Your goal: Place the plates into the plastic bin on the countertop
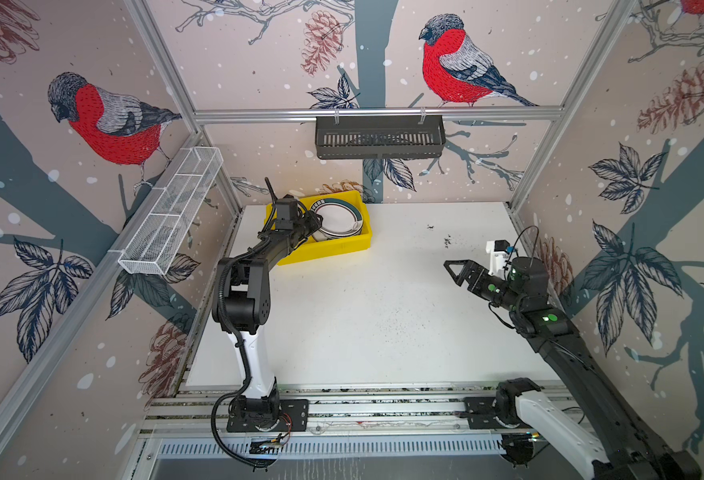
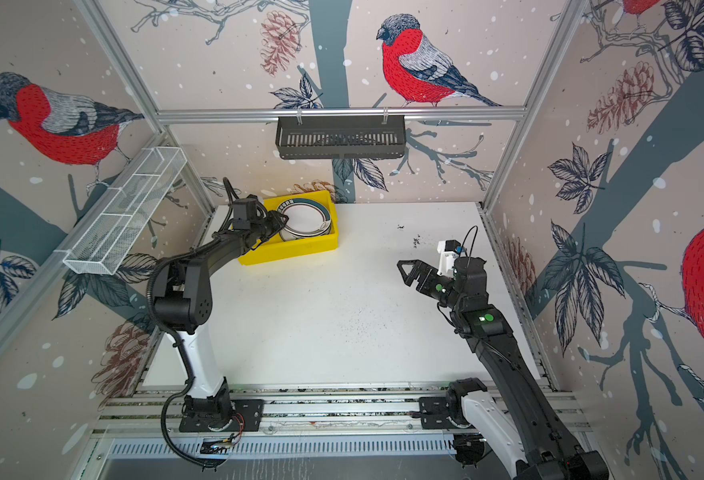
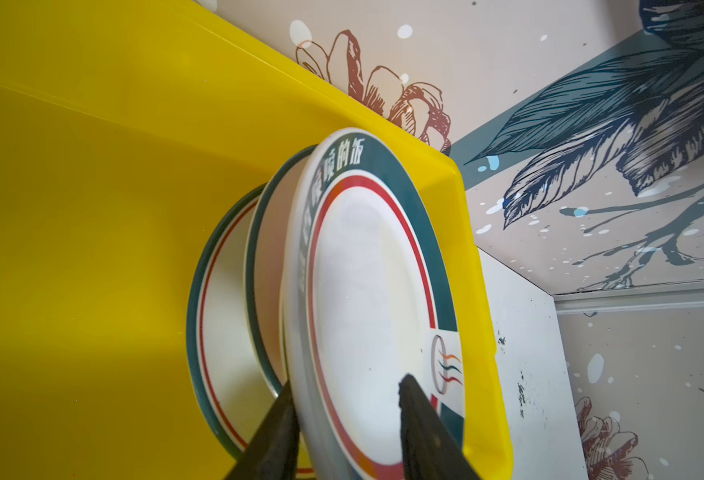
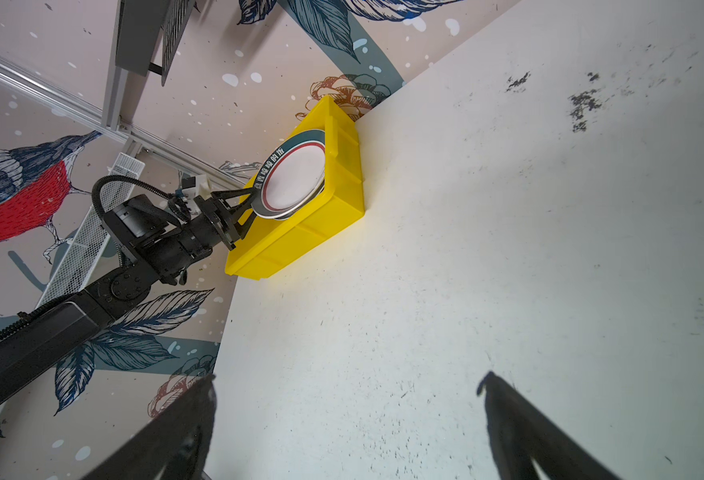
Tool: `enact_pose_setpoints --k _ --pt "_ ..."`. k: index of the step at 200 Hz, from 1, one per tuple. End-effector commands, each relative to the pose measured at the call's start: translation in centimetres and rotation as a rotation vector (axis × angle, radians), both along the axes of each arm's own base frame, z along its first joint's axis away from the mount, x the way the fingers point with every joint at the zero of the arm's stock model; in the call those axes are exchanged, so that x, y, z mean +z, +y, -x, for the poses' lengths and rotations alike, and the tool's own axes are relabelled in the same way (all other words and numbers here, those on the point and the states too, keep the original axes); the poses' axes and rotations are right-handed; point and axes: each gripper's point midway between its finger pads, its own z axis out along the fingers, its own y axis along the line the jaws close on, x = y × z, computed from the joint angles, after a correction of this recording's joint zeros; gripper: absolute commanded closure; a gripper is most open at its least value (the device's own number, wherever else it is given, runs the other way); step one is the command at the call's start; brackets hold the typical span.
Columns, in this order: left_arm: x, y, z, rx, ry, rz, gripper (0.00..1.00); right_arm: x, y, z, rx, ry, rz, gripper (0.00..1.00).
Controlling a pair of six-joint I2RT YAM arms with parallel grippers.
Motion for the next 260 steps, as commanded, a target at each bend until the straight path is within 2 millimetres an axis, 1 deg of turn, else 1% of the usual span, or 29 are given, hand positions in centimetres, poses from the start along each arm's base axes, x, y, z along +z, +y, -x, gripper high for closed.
enact_pose_setpoints --k 1,4,11,14,18,21,24,53,77,88,95,96,108,112,116,118,123,144,155,184,190,199,215,220,238,260 --pt "2.3 0.0 0.0 -0.016 -0.061 -0.016 0.34 0.2 -0.2 0.1 -0.011 -0.008 0.002 0.00" --pt "2.5 0.0 0.0 -0.013 -0.066 -0.019 0.31 0.2 -0.2 0.1 -0.012 -0.009 0.002 0.00" --pt "3.0 0.1 0.0 -0.009 -0.078 -0.024 0.29 0.2 -0.3 0.2 -0.014 -0.009 0.002 0.00" --pt "3.1 0.2 0.1 -0.007 -0.080 -0.025 0.27 0.3 -0.3 0.2 -0.015 -0.011 0.002 0.00" --pt "3.4 0.2 0.1 -0.005 -0.085 -0.029 0.18 0.4 -0.3 0.2 -0.017 -0.013 0.002 0.00" --pt "3.5 0.3 0.2 -0.005 -0.087 -0.031 0.06 0.4 -0.3 0.3 -0.016 -0.015 0.002 0.00" --pt "3.7 0.3 0.2 -0.006 -0.093 -0.033 0.03 0.4 -0.4 0.3 -0.019 -0.016 0.003 0.00" --pt "5.1 0.8 1.0 0.011 -0.119 -0.055 0.03 0.7 -0.5 0.4 -0.023 -0.028 0.007 0.00" --pt "6.2 1.3 2.2 0.030 -0.158 -0.073 0.02 1.0 -0.7 0.3 -0.029 -0.047 0.019 0.00" --pt "6.6 1.7 3.2 0.047 -0.187 -0.091 0.02 1.0 -0.9 0.2 -0.041 -0.064 0.032 0.00" --pt "7.2 2.1 3.9 0.062 -0.220 -0.103 0.02 1.0 -1.1 0.1 -0.051 -0.081 0.044 0.00" --pt "7.5 2.2 4.0 0.065 -0.231 -0.105 0.02 1.0 -1.2 0.1 -0.055 -0.084 0.047 0.00" --pt "8.0 3.0 5.7 0.098 -0.292 -0.140 0.02 0.8 -2.0 -0.1 -0.100 -0.110 0.070 0.00" --pt "8.5 3.4 6.3 0.115 -0.319 -0.156 0.02 0.7 -2.3 -0.2 -0.117 -0.115 0.077 0.00" --pt "8.6 3.8 6.9 0.132 -0.336 -0.174 0.02 0.6 -2.6 -0.3 -0.138 -0.121 0.084 0.00" --pt "9.0 4.1 7.2 0.142 -0.353 -0.187 0.02 0.5 -2.8 -0.3 -0.148 -0.122 0.087 0.00" --pt "8.3 4.7 8.1 0.163 -0.354 -0.219 0.02 0.4 -3.2 -0.4 -0.169 -0.128 0.095 0.00" --pt "8.1 7.4 11.4 0.253 -0.415 -0.330 0.02 0.2 -4.6 -1.0 -0.252 -0.171 0.118 0.00" --pt "7.5 8.7 13.2 0.294 -0.424 -0.382 0.02 0.2 -5.2 -1.5 -0.297 -0.202 0.128 0.00" --pt "5.1 11.8 17.5 0.403 -0.417 -0.513 0.02 -0.5 -6.6 -2.9 -0.397 -0.291 0.190 0.00" --pt "4.1 12.6 18.2 0.430 -0.404 -0.530 0.02 -0.7 -6.7 -3.1 -0.395 -0.297 0.215 0.00" --pt "3.0 13.6 18.9 0.452 -0.394 -0.541 0.02 -1.1 -7.2 -3.4 -0.421 -0.276 0.253 0.00" --pt "1.4 15.3 19.7 0.495 -0.374 -0.571 0.02 -2.2 -9.4 -3.7 -0.535 -0.204 0.312 0.01" --pt "0.8 15.5 19.8 0.498 -0.367 -0.581 0.02 -2.4 -9.9 -3.7 -0.558 -0.202 0.332 0.01" --pt "0.0 16.0 19.8 0.510 -0.358 -0.603 0.02 -3.1 -11.4 -3.6 -0.632 -0.230 0.382 0.01" --pt "-1.7 16.5 19.2 0.510 -0.341 -0.654 0.02 -4.4 -13.7 -2.8 -0.752 -0.239 0.428 0.01"
